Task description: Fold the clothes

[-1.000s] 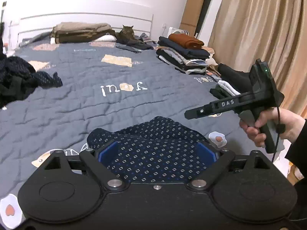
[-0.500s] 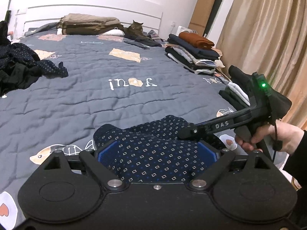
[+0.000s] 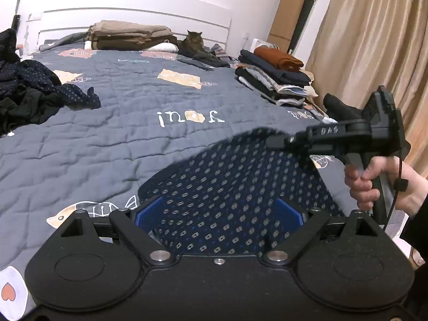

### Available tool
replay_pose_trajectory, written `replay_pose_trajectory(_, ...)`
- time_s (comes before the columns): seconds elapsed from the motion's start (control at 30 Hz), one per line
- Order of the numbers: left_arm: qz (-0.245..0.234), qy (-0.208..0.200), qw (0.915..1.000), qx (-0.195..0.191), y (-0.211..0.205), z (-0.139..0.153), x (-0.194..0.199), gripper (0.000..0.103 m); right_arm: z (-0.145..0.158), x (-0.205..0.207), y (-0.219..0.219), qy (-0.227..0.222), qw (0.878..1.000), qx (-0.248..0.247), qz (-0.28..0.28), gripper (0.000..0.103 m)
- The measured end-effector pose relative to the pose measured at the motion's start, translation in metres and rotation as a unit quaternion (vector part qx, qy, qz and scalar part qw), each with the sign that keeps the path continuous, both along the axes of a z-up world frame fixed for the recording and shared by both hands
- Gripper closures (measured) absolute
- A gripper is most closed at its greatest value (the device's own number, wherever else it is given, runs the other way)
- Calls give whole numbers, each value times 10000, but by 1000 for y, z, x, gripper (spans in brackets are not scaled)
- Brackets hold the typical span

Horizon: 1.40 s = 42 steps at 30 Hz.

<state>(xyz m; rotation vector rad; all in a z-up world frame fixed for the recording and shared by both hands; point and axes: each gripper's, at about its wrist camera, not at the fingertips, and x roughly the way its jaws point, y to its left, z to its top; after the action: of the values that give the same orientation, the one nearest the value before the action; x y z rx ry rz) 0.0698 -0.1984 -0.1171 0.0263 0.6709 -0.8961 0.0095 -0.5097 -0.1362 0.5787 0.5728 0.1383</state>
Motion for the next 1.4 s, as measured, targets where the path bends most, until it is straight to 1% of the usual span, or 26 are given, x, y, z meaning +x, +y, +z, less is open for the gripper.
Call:
replay_pose_trajectory(0.07, -15, 14, 10000, 14, -1, -1, -1, 13, -7, 4, -3, 54, 9999, -81, -107, 91)
replay_pose_trajectory(0.2, -60, 34, 9999, 119, -5, -7, -2, 13, -37, 18, -3, 557, 9981, -244, -89, 87)
replay_pose_trajectory(0.27, -75, 59, 9999, 139, -5, -8, -1, 13, -43, 21, -3, 753, 9967, -286, -18, 84)
replay_pose_trajectory(0.33, -58, 71, 9999, 127, -4, -9, -1, 13, -40, 20, -6, 780, 9966, -275, -63, 71)
replay_pose_trajectory(0.4, -37, 84, 9999, 90, -2, -9, 0, 13, -27, 13, -9, 657, 9973, -282, -141, 67)
replay_pose_trajectory(0.47, -11, 109, 9999, 27, -2, -8, 2, 13, -12, 6, -12, 455, 9983, -302, -197, 64)
replay_pose_trajectory(0.53, 15, 149, 9999, -78, 0, -9, 5, 13, 1, -1, -14, 253, 9993, -223, -141, 62)
replay_pose_trajectory(0.63, 134, 516, 9977, -419, 4, -13, 21, 13, 3, -1, -12, 266, 9993, -242, 46, 62)
replay_pose_trajectory(0.7, 303, 805, 9939, -683, 10, -19, 37, 13, -6, 2, -11, 394, 9989, -256, 25, 62)
replay_pose_trajectory(0.73, 448, 1010, 9906, -804, 14, -24, 48, 13, -12, 3, -12, 502, 9985, -221, 10, 62)
replay_pose_trajectory(0.87, 832, 1672, 9775, -979, 21, -44, 83, 13, -31, 9, -12, 745, 9971, -165, -4, 62)
replay_pose_trajectory(1.0, 936, 2327, 9624, -1043, 21, -69, 109, 13, -37, 11, -9, 826, 9963, -216, 81, 62)
replay_pose_trajectory(1.1, 927, 2802, 9507, -949, 15, -91, 122, 13, -41, 12, -9, 865, 9960, -193, 121, 62)
replay_pose_trajectory(1.17, 880, 3014, 9439, -1021, 12, -102, 128, 13, -42, 14, -9, 893, 9957, -183, 142, 62)
replay_pose_trajectory(1.23, 785, 3099, 9408, -1124, 8, -106, 133, 13, -44, 14, -9, 909, 9955, -185, 173, 62)
replay_pose_trajectory(1.27, 707, 3120, 9405, -1149, 4, -108, 134, 15, -44, 15, -9, 921, 9954, -182, 179, 62)
replay_pose_trajectory(1.3, 612, 3074, 9428, -1137, 0, -108, 133, 16, -45, 15, -9, 932, 9953, -177, 174, 62)
replay_pose_trajectory(1.37, 418, 2923, 9492, -1092, -9, -109, 129, 40, -46, 15, -9, 934, 9953, -189, 183, 62)
replay_pose_trajectory(1.4, 320, 2846, 9521, -1069, -13, -109, 126, 65, -46, 15, -9, 930, 9953, -206, 181, 62)
